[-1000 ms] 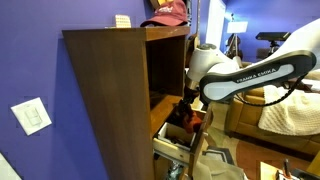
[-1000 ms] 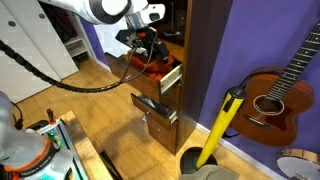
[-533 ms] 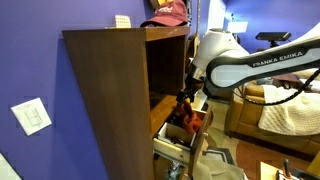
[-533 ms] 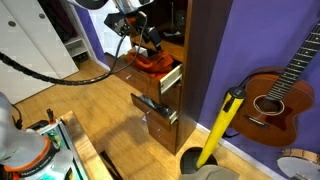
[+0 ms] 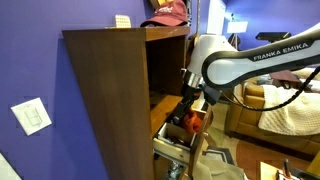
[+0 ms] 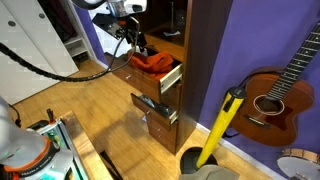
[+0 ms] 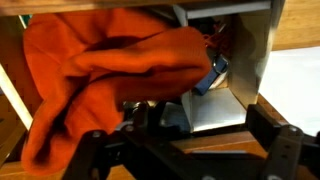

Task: Open the top drawer, then put the orange head sock inside and close the drawer

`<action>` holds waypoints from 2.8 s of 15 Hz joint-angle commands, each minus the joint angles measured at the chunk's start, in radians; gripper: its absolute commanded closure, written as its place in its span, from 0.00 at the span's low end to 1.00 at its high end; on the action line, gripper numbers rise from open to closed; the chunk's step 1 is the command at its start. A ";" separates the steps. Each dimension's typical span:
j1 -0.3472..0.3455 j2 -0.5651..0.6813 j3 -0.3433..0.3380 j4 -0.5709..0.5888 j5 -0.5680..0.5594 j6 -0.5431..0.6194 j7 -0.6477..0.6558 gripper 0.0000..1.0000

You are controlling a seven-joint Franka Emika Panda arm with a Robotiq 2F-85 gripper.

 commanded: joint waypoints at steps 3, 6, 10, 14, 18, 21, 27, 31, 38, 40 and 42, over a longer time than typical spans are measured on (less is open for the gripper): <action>-0.036 0.024 -0.002 -0.013 -0.067 -0.058 0.009 0.19; -0.058 0.041 -0.014 -0.012 -0.090 -0.044 0.001 0.38; -0.089 0.069 -0.019 -0.008 -0.151 -0.020 0.030 0.70; -0.101 0.106 -0.017 -0.002 -0.180 0.014 0.069 0.99; -0.090 0.135 -0.014 0.004 -0.144 0.064 0.110 0.99; -0.082 0.142 -0.010 0.006 -0.122 0.071 0.116 0.71; -0.097 0.024 -0.026 -0.030 -0.111 0.100 0.125 0.33; -0.116 -0.043 -0.046 -0.039 -0.100 0.122 0.139 0.04; -0.189 -0.039 -0.064 -0.063 -0.142 0.114 0.221 0.25; -0.192 -0.021 -0.072 -0.073 -0.124 0.136 0.219 0.36; -0.184 -0.002 -0.081 -0.080 -0.101 0.181 0.198 0.51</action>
